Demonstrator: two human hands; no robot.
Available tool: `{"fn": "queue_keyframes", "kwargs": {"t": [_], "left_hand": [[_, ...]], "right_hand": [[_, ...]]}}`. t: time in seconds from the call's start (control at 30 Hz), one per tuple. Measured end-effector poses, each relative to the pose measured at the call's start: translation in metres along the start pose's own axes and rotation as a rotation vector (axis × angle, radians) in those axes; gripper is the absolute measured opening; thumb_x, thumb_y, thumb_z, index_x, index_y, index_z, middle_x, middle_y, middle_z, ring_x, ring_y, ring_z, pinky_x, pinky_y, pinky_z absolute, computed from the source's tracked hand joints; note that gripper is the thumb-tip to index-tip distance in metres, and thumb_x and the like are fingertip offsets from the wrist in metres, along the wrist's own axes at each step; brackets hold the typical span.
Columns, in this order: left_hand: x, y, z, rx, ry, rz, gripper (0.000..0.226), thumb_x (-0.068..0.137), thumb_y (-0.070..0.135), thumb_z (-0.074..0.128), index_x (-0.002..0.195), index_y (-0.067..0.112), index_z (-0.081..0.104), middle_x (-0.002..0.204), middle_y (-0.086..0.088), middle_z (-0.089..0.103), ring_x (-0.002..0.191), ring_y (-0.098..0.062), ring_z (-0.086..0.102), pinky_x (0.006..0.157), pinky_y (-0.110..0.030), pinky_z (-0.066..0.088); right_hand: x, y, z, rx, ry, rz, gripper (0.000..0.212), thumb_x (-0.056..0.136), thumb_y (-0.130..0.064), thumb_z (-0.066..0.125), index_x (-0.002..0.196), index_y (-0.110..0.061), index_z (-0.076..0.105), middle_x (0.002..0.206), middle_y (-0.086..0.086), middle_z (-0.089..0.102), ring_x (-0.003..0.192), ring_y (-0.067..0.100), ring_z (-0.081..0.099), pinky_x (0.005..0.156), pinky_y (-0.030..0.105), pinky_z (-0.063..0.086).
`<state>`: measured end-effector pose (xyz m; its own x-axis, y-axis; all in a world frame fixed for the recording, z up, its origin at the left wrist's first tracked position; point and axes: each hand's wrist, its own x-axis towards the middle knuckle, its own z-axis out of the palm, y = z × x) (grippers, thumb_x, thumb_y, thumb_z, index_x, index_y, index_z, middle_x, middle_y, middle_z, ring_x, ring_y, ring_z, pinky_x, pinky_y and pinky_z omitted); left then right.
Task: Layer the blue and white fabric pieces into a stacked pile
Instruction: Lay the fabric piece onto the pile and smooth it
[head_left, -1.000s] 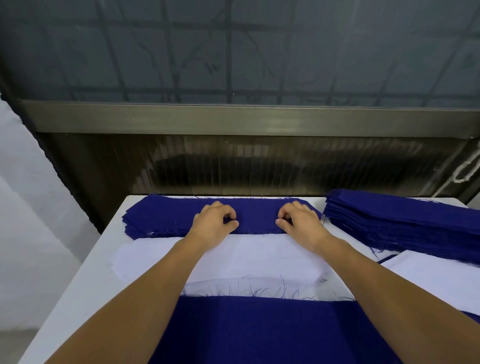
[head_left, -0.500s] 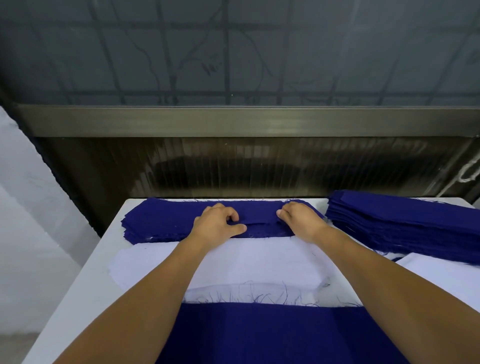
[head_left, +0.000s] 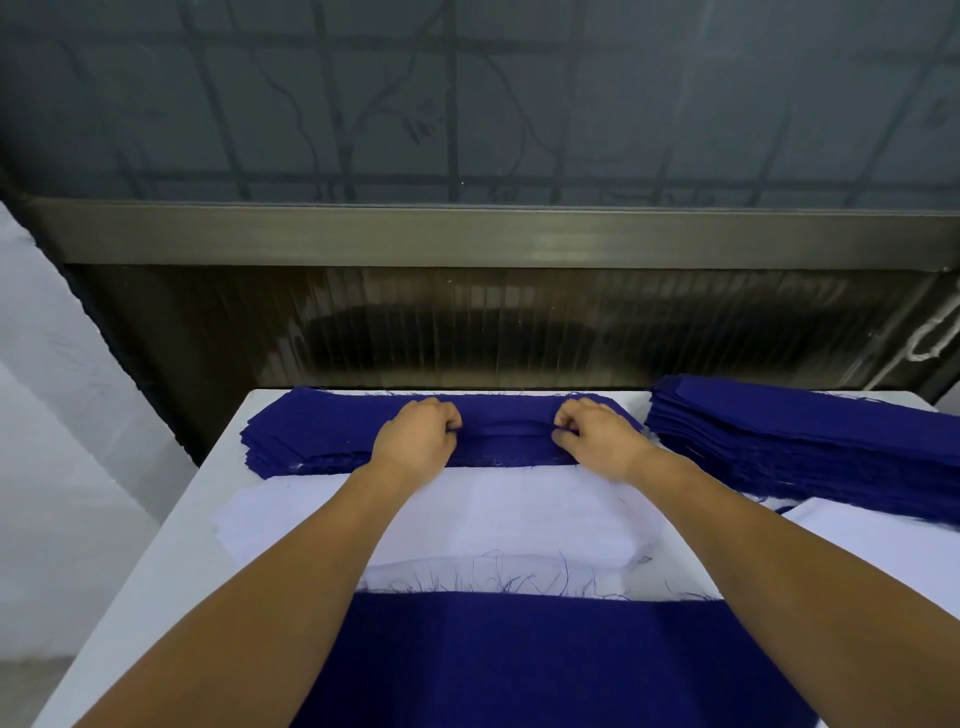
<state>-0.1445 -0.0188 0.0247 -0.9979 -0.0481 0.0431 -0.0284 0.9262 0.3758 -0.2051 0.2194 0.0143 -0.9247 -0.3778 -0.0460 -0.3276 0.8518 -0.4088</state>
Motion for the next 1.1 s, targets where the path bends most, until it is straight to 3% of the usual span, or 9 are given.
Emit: {"fn": "queue_keyframes", "kwargs": {"t": [0.13,0.3,0.47,0.6,0.7,0.77,0.83,1.0,1.1], "left_hand": [[-0.01,-0.029,-0.015,0.07,0.066,-0.043,0.009,0.096,0.019,0.052,0.095,0.021,0.061,0.103,0.001,0.058,0.101,-0.022,0.054,0.085,-0.042,0.05],[-0.033,-0.059,-0.035,0.178,0.126,-0.108,0.022,0.098,0.023,0.051,0.118,0.022,0.061,0.117,0.0,0.06,0.104,-0.018,0.055,0.091,-0.036,0.047],[-0.077,-0.064,-0.048,0.234,0.151,0.094,0.025,0.097,0.029,0.052,0.119,0.026,0.062,0.116,0.007,0.061,0.104,-0.01,0.054,0.09,-0.025,0.045],[-0.136,-0.067,-0.056,0.165,-0.077,0.235,0.017,0.093,0.039,0.056,0.109,0.044,0.06,0.105,0.026,0.06,0.093,0.006,0.055,0.077,-0.008,0.042],[-0.164,-0.058,-0.069,0.016,-0.377,0.273,0.011,0.093,0.043,0.056,0.099,0.052,0.057,0.101,0.035,0.058,0.095,0.012,0.054,0.081,-0.01,0.046],[-0.168,-0.047,-0.075,-0.045,-0.416,0.285,0.012,0.094,0.039,0.057,0.097,0.05,0.06,0.1,0.033,0.06,0.094,0.011,0.056,0.082,-0.013,0.048],[-0.165,-0.035,-0.081,-0.055,-0.294,0.26,0.013,0.093,0.034,0.059,0.094,0.046,0.061,0.096,0.029,0.061,0.092,0.01,0.056,0.081,-0.015,0.05],[-0.173,-0.022,-0.092,-0.031,0.103,0.325,0.022,0.088,0.023,0.067,0.094,0.042,0.06,0.092,0.028,0.055,0.086,0.004,0.057,0.072,-0.012,0.047],[-0.195,-0.03,-0.084,0.051,0.071,0.418,0.019,0.085,0.025,0.069,0.09,0.042,0.063,0.09,0.029,0.055,0.088,0.006,0.054,0.073,-0.012,0.047]], "right_hand": [[-0.002,0.001,0.001,-0.011,0.025,0.005,0.019,0.101,-0.027,0.048,0.117,-0.021,0.055,0.118,0.0,0.055,0.104,0.013,0.049,0.084,0.024,0.041],[-0.017,-0.006,-0.007,-0.006,0.033,-0.022,0.011,0.1,-0.021,0.05,0.108,-0.021,0.058,0.116,0.001,0.055,0.1,0.013,0.052,0.083,0.022,0.042],[-0.08,-0.011,-0.023,-0.057,0.107,-0.124,0.013,0.096,-0.025,0.056,0.107,-0.025,0.062,0.098,-0.01,0.056,0.087,0.005,0.052,0.074,0.014,0.039],[-0.165,0.004,-0.043,0.142,-0.086,-0.105,0.008,0.094,-0.034,0.059,0.087,-0.036,0.063,0.085,-0.011,0.066,0.077,0.008,0.062,0.067,0.021,0.05],[-0.206,0.01,-0.055,0.273,-0.311,-0.049,0.009,0.095,-0.037,0.058,0.092,-0.034,0.066,0.093,-0.012,0.07,0.086,0.008,0.066,0.073,0.026,0.054],[-0.213,0.012,-0.06,0.265,-0.345,-0.02,0.01,0.095,-0.036,0.058,0.093,-0.03,0.067,0.096,-0.007,0.071,0.088,0.011,0.067,0.077,0.03,0.055],[-0.212,0.009,-0.066,0.248,-0.251,-0.015,0.009,0.095,-0.033,0.058,0.093,-0.031,0.066,0.095,-0.01,0.07,0.087,0.008,0.065,0.078,0.03,0.054],[-0.224,0.001,-0.07,0.155,0.279,-0.174,0.008,0.092,-0.029,0.058,0.091,-0.037,0.061,0.093,-0.025,0.06,0.091,0.001,0.057,0.075,0.016,0.047],[-0.248,0.007,-0.05,-0.023,0.388,-0.394,0.009,0.095,-0.025,0.056,0.09,-0.029,0.062,0.093,-0.024,0.056,0.088,0.0,0.054,0.079,0.012,0.042]]}}
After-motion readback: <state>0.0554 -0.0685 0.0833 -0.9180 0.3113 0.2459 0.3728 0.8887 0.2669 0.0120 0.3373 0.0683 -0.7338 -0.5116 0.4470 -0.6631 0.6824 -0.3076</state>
